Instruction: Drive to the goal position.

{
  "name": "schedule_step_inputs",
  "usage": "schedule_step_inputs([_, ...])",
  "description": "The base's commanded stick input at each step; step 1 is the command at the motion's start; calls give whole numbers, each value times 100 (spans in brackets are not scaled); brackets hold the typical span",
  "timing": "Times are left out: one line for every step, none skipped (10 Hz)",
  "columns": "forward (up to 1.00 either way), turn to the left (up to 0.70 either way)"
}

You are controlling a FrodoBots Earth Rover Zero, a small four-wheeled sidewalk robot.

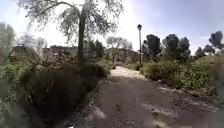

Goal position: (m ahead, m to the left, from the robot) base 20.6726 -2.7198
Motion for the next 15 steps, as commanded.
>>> schedule_step_inputs([70,0])
schedule_step_inputs([70,-17])
schedule_step_inputs([70,-28])
schedule_step_inputs([70,-33])
schedule_step_inputs([70,-33])
schedule_step_inputs([70,-28])
schedule_step_inputs([70,0])
schedule_step_inputs([70,0])
schedule_step_inputs([70,0])
schedule_step_inputs([70,0])
schedule_step_inputs([70,0])
schedule_step_inputs([70,0])
schedule_step_inputs([70,0])
schedule_step_inputs([70,0])
schedule_step_inputs([70,0])
